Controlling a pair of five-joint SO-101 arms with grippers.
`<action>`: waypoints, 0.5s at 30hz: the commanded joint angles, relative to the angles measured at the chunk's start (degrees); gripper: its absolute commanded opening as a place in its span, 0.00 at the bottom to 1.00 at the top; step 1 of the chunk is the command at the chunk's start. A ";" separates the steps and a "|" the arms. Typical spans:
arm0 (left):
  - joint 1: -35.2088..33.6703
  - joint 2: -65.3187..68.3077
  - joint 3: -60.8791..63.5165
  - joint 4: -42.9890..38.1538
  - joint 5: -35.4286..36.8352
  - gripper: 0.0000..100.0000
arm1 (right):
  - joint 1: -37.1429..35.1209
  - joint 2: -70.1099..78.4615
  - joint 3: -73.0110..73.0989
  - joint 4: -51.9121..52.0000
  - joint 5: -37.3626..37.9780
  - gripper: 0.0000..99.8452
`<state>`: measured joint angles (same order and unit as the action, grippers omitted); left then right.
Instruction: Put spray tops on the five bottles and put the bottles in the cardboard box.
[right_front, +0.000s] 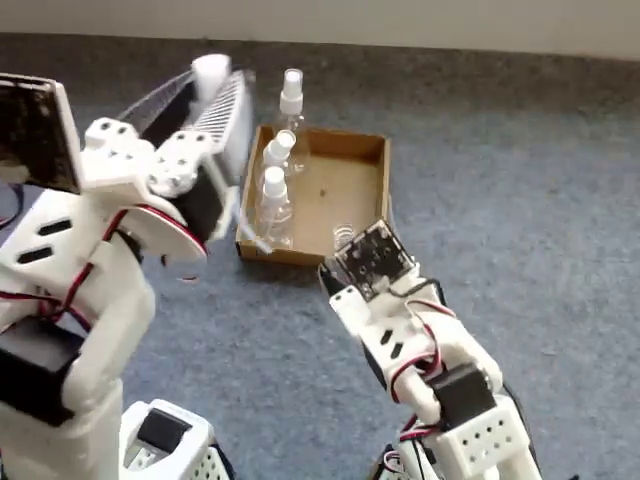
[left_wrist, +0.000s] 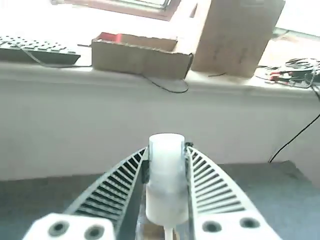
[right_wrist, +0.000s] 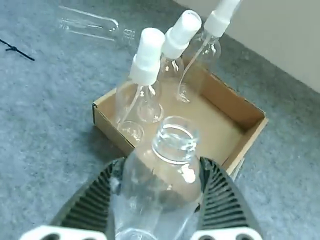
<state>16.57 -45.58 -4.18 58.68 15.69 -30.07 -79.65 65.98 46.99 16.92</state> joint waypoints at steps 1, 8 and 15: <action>3.82 -0.31 3.82 -10.90 1.32 0.01 | -0.40 -6.99 1.45 -1.54 -2.20 0.00; 11.82 -0.31 13.67 -18.02 1.14 0.01 | -0.48 -12.79 4.00 -1.54 -2.20 0.00; 14.11 0.04 14.64 -21.45 0.97 0.01 | -0.57 -12.97 4.97 -1.45 -2.29 0.00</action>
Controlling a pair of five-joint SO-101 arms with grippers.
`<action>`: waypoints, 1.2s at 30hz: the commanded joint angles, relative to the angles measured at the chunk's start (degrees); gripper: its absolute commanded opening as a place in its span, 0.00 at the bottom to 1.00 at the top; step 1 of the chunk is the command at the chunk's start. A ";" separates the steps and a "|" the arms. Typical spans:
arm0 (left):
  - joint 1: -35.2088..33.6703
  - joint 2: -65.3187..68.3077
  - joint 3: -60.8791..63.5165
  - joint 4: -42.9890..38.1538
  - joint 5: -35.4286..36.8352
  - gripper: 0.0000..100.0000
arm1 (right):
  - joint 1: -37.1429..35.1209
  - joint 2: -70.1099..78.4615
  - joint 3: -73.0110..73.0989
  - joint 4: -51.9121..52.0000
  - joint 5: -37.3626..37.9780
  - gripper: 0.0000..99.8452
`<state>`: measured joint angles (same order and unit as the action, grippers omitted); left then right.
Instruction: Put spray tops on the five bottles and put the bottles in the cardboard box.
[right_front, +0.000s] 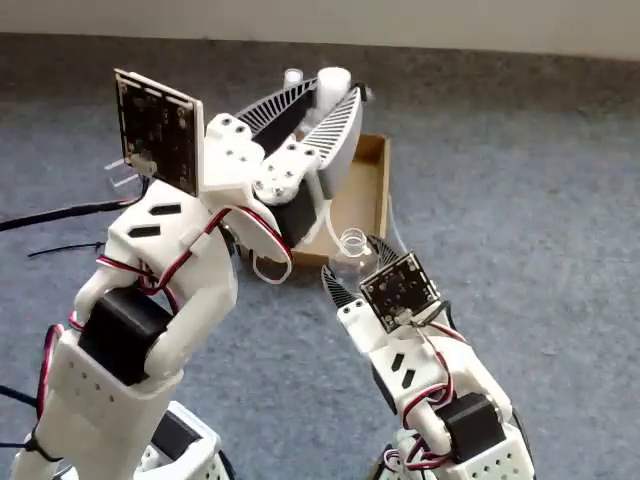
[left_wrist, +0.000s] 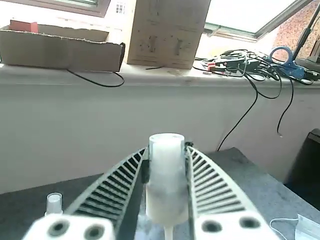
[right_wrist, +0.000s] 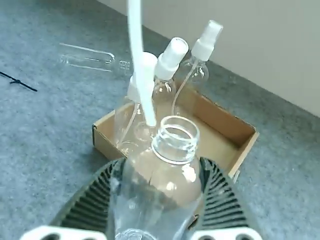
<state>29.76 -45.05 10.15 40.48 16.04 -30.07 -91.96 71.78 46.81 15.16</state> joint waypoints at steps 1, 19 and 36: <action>0.75 0.22 0.31 -3.43 0.62 0.01 | -0.57 -0.75 -0.84 -1.27 -0.53 0.00; 0.48 10.86 -6.73 -4.84 -4.75 0.01 | -0.57 -0.48 -0.84 -1.27 -0.35 0.00; 1.01 10.42 1.89 -4.84 -4.66 0.01 | -0.57 -0.48 -0.84 -1.27 -0.53 0.00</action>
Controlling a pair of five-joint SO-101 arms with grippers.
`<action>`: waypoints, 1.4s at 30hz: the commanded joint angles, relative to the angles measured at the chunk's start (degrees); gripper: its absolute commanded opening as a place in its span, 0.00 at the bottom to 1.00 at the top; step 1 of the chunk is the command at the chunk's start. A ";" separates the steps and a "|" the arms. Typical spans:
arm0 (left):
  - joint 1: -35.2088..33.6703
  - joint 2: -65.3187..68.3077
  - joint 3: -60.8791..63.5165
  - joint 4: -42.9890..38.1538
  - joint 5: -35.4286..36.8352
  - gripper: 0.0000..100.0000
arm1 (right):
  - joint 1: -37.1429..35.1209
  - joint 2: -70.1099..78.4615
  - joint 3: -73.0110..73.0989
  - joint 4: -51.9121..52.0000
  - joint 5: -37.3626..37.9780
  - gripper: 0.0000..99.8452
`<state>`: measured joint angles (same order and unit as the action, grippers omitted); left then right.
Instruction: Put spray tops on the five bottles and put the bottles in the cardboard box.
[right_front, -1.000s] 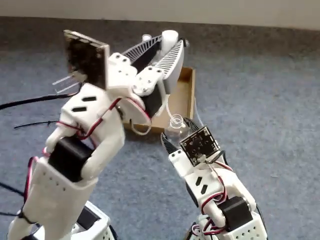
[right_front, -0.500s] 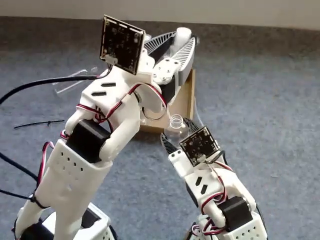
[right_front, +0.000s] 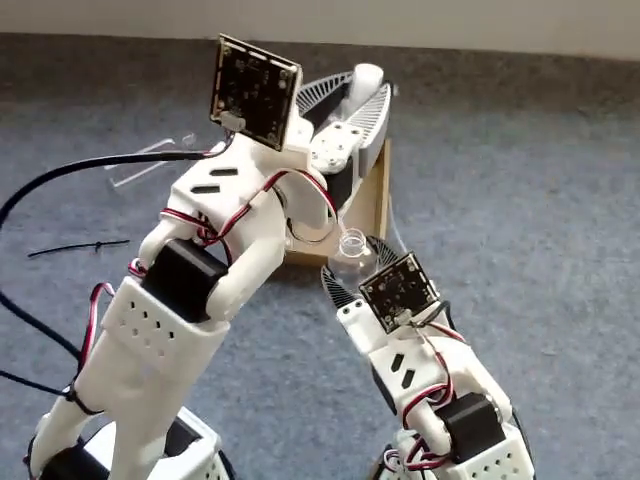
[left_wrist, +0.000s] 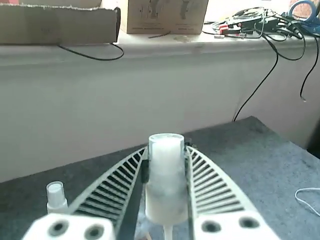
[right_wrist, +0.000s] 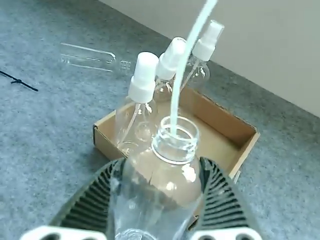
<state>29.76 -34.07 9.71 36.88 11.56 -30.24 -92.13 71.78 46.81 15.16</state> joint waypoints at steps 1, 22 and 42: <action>1.01 -0.57 3.21 -1.23 0.00 0.01 | -0.40 -0.31 -0.84 -1.27 -0.53 0.00; 6.20 -13.58 15.60 10.02 2.64 0.01 | -0.04 -0.66 -0.92 -1.27 -2.11 0.00; 0.57 -25.54 21.93 8.09 -5.71 0.15 | -0.04 -0.66 -0.84 -1.19 -2.64 0.00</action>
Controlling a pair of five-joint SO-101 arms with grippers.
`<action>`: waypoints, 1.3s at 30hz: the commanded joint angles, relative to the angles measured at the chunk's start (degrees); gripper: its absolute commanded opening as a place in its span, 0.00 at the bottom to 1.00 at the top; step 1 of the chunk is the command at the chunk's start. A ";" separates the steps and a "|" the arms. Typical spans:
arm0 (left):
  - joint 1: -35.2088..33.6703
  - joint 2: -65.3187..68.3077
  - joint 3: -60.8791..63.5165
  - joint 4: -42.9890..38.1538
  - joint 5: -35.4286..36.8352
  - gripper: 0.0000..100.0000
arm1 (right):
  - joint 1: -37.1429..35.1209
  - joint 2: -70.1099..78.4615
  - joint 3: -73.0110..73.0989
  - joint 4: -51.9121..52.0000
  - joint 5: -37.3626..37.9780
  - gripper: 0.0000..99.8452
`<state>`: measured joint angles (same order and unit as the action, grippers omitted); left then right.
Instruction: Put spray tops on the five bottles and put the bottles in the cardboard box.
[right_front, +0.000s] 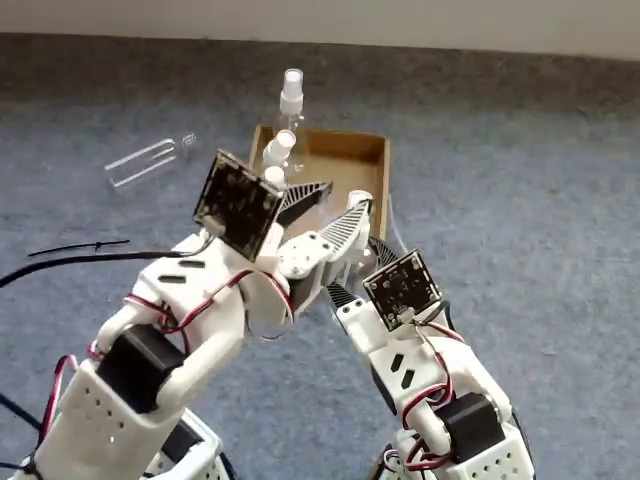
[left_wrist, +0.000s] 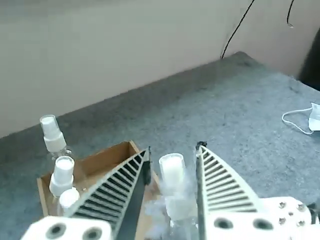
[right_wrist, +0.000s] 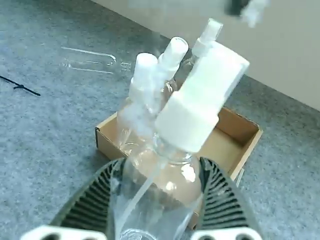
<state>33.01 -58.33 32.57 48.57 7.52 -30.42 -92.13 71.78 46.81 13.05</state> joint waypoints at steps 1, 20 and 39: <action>-3.47 -0.31 -1.10 -4.75 -1.67 0.15 | 0.13 -0.66 -0.84 -1.19 -0.53 0.00; -5.85 12.97 -0.57 -5.54 -6.42 0.15 | 0.13 -0.40 -0.84 -1.19 -0.26 0.00; -26.86 -18.42 5.41 -0.70 -6.42 0.15 | 4.97 -0.22 -0.92 -5.49 -0.44 0.00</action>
<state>20.00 -69.67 42.15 45.49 1.19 -28.75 -92.13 71.78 45.49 12.97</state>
